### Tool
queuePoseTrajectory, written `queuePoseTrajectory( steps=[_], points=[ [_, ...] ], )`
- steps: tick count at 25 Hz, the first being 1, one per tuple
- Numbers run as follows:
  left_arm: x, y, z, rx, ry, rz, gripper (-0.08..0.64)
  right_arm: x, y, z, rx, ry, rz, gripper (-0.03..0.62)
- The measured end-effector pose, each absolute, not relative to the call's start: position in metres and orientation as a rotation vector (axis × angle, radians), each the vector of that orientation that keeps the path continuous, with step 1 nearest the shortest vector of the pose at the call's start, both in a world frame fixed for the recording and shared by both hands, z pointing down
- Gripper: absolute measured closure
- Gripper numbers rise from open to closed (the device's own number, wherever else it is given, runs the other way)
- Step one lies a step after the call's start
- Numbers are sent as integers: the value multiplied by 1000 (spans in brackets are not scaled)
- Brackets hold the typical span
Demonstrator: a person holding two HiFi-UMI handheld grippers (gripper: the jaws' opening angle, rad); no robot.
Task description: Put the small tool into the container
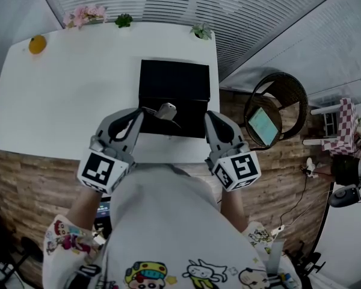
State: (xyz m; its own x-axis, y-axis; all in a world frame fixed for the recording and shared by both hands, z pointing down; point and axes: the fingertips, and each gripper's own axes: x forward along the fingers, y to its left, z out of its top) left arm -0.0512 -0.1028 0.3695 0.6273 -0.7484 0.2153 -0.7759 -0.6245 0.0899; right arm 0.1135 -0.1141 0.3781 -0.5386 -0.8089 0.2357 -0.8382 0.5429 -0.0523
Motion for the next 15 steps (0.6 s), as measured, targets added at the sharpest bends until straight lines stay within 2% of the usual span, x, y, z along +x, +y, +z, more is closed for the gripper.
queuePoseTrajectory(
  steps=[15],
  points=[
    [-48,-101,371,2682,-1268,250,557,111,-115,380,1392,-2598,229,594]
  ],
)
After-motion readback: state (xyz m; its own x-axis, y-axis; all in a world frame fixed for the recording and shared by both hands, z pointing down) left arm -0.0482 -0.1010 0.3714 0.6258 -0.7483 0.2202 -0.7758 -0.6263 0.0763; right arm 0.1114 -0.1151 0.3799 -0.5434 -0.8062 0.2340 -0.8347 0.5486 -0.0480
